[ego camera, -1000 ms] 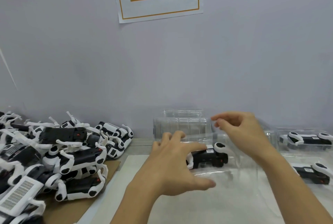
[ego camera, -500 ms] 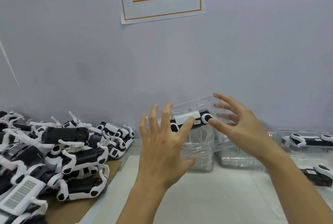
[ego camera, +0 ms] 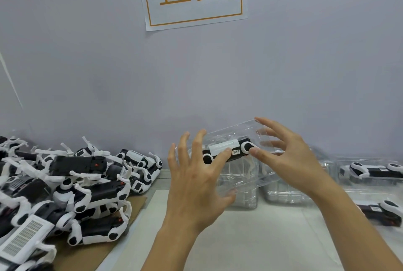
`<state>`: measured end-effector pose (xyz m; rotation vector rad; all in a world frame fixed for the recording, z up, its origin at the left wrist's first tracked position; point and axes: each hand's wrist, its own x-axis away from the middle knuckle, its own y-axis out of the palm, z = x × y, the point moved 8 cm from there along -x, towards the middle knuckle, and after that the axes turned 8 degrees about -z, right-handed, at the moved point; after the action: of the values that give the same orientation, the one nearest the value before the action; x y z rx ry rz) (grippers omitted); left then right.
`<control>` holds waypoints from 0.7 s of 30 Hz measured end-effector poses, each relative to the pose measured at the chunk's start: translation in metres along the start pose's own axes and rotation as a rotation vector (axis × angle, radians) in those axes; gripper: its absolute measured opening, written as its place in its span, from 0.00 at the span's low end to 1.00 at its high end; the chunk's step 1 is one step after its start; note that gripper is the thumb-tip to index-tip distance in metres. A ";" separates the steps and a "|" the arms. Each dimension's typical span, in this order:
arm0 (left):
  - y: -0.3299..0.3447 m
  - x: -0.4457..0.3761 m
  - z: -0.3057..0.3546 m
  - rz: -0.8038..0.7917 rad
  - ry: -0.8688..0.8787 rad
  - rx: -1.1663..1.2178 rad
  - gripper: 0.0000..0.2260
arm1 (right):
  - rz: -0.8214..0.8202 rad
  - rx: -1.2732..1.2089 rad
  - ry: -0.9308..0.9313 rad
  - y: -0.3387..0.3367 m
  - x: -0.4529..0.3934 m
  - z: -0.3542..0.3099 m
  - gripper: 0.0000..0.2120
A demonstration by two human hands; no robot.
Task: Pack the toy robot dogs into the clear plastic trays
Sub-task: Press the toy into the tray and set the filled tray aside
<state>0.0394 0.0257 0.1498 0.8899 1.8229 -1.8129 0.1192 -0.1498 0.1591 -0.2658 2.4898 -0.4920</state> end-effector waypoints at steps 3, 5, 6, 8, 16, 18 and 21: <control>0.001 0.001 -0.002 0.029 -0.016 0.085 0.31 | 0.022 -0.018 -0.026 -0.002 0.000 -0.003 0.27; 0.002 0.002 -0.008 0.032 -0.061 0.211 0.30 | 0.094 -0.072 -0.062 -0.007 0.001 -0.008 0.22; 0.004 0.002 -0.012 0.021 -0.092 0.296 0.30 | 0.143 -0.108 -0.076 -0.011 0.002 -0.010 0.19; 0.007 0.003 -0.021 -0.001 -0.171 0.486 0.30 | 0.227 -0.217 -0.090 -0.020 0.005 -0.012 0.15; 0.024 0.009 -0.042 0.001 -0.417 1.426 0.30 | 0.290 -0.441 0.010 -0.026 0.008 -0.003 0.12; 0.028 0.011 -0.039 -0.060 -0.425 1.669 0.35 | 0.276 -0.439 0.021 -0.022 0.007 -0.004 0.12; 0.039 0.020 -0.038 -0.120 -0.554 2.095 0.44 | 0.253 -0.438 0.036 -0.017 0.005 -0.005 0.13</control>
<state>0.0577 0.0638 0.1109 0.4851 -0.9212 -3.0895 0.1134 -0.1655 0.1666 -0.1057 2.5957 0.1573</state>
